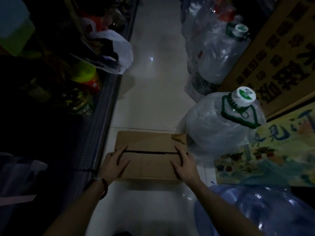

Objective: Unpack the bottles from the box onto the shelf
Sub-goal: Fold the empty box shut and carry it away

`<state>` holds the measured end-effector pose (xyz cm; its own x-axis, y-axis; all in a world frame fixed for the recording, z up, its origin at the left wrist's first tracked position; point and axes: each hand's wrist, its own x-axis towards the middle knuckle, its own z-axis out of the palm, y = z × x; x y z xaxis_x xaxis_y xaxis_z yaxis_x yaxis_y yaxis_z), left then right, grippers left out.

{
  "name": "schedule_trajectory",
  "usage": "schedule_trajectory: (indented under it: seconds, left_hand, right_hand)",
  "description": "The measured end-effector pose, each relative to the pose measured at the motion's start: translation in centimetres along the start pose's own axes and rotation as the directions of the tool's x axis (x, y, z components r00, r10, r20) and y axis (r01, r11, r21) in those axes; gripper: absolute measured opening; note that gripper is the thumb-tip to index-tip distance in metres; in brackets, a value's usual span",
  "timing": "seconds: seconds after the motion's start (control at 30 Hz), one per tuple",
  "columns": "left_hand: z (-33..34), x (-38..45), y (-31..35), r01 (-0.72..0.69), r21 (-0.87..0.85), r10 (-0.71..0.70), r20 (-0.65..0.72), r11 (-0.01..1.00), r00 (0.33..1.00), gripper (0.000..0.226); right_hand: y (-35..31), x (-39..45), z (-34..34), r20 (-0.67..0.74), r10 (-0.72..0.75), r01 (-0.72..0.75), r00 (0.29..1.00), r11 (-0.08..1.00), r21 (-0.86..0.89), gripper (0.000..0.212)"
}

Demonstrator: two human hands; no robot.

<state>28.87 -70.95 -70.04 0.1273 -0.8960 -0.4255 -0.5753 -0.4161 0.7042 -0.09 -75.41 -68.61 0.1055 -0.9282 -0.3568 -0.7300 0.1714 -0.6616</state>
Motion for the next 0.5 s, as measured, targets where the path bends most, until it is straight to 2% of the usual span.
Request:
schedule_trajectory:
  seconds: [0.17, 0.4, 0.5]
  left_hand:
    - [2.4, 1.1, -2.6, 0.024, -0.055, -0.024, 0.006, 0.998, 1.0, 0.056]
    - [4.3, 1.8, -5.0, 0.043, 0.003, -0.043, 0.023, 0.999, 0.999, 0.061]
    - [5.1, 1.7, -4.6, 0.045, -0.002, -0.045, -0.042, 0.999, 0.998, 0.057]
  right_hand:
    - [2.7, 1.1, 2.8, -0.012, -0.011, 0.011, 1.0, 1.0, 0.012, 0.06]
    - [4.9, 1.3, 5.0, -0.02, -0.028, 0.029, 0.999, 0.999, 0.025, 0.06]
    - [5.4, 1.6, 5.5, -0.031, -0.03, 0.032, 0.999, 0.999, 0.034, 0.061]
